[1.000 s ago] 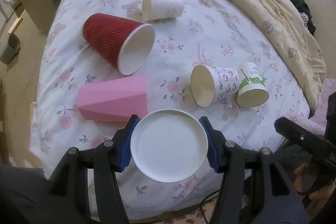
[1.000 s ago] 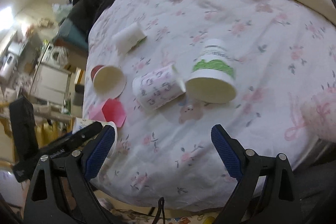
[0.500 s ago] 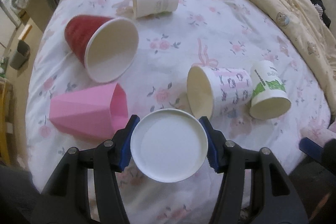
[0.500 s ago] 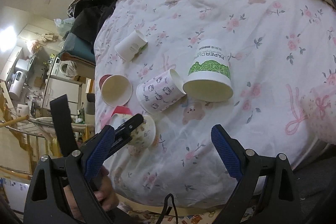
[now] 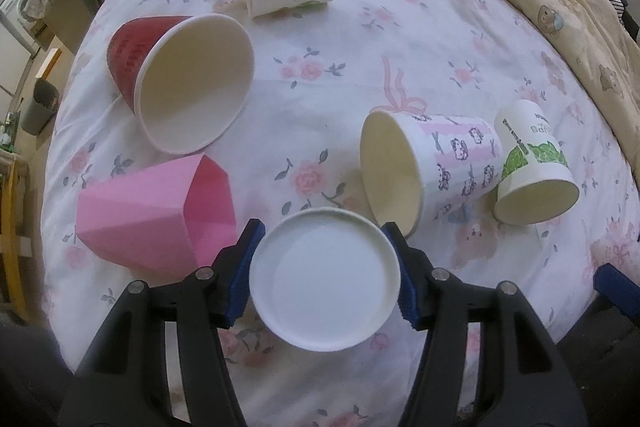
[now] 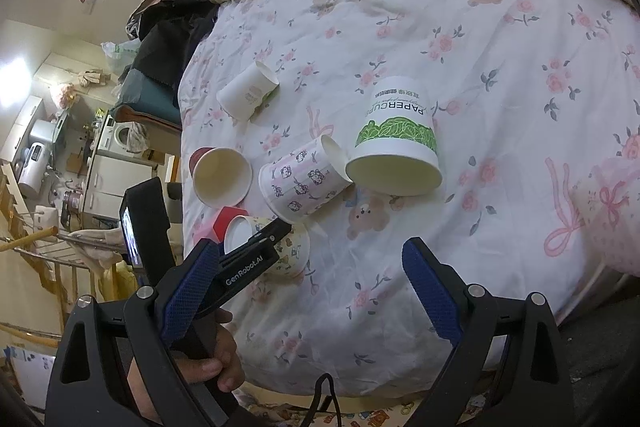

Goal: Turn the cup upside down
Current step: 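Lower the inverted cup onto the bed and open the left tool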

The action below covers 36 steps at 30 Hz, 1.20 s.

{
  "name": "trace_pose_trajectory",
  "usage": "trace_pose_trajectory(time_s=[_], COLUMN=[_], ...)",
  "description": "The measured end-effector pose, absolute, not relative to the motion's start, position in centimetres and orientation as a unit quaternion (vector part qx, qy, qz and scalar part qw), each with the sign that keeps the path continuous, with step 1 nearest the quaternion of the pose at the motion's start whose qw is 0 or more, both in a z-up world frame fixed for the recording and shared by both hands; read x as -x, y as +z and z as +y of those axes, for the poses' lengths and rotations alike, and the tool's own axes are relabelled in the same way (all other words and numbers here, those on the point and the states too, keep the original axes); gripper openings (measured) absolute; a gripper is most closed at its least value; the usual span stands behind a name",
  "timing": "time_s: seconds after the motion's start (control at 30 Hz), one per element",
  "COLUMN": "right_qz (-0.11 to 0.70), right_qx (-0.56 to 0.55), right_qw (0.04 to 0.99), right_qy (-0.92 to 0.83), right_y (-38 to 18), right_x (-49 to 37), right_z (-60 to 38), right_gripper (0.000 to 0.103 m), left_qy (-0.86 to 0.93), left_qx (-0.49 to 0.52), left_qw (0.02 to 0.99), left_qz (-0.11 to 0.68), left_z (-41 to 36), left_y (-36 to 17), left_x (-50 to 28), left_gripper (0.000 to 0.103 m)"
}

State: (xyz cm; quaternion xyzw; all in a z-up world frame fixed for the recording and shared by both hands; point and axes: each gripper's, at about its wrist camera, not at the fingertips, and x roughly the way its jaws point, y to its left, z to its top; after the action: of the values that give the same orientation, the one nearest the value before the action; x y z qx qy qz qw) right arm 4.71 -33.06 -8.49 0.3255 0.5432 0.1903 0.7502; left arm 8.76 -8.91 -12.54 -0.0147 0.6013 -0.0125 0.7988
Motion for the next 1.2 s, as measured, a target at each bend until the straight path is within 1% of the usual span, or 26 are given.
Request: trace_pose_trajectory(time_s=[0.03,0.07,0.1,0.3,0.43,0.7,0.83,0.93,1.2], right_qz=[0.543,0.543,0.543,0.541,0.538,0.53,0.523,0.514,0.484], right_qx=[-0.324,-0.324,-0.324,-0.321,-0.318,-0.316,-0.292,-0.271,-0.202], right_qw=[0.751,0.751,0.751,0.754,0.756,0.764,0.778,0.79,0.823], right_qy=[0.19,0.19,0.191,0.19,0.191,0.192,0.191,0.197,0.22], right_y=[-8.5,-8.5,-8.5,-8.4,-8.3,-7.8,-7.1,-6.4,-4.5], right_x=[-4.7,-4.7,-4.8,-4.7,-4.6,-4.5,-4.1,-3.7,-1.5], right_z=[-33.0,-33.0,-33.1,-33.1,-33.0,-33.1,-32.6,-32.0,-29.3], right_gripper=[0.095,0.095,0.095,0.095,0.095,0.095,0.095,0.095,0.095], left_qy=[-0.015,-0.019,-0.022,-0.023,-0.023,-0.043,-0.045,-0.034,-0.001], left_qx=[0.011,0.01,0.008,-0.006,0.004,0.008,-0.001,0.003,0.023], left_qw=[0.797,0.798,0.799,0.804,0.814,0.844,0.87,0.881,0.904], left_qz=[0.603,0.603,0.601,0.594,0.581,0.534,0.49,0.472,0.427], left_z=[-9.0,-9.0,-9.1,-9.5,-9.3,-8.2,-6.2,-4.4,-0.2], left_y=[-12.6,-12.5,-12.4,-11.6,-9.9,-4.5,-1.3,0.0,1.0], left_x=[-8.7,-8.6,-8.5,-8.2,-8.0,-6.5,-4.6,-3.3,1.5], left_gripper=[0.071,0.079,0.082,0.082,0.082,0.082,0.082,0.082,0.082])
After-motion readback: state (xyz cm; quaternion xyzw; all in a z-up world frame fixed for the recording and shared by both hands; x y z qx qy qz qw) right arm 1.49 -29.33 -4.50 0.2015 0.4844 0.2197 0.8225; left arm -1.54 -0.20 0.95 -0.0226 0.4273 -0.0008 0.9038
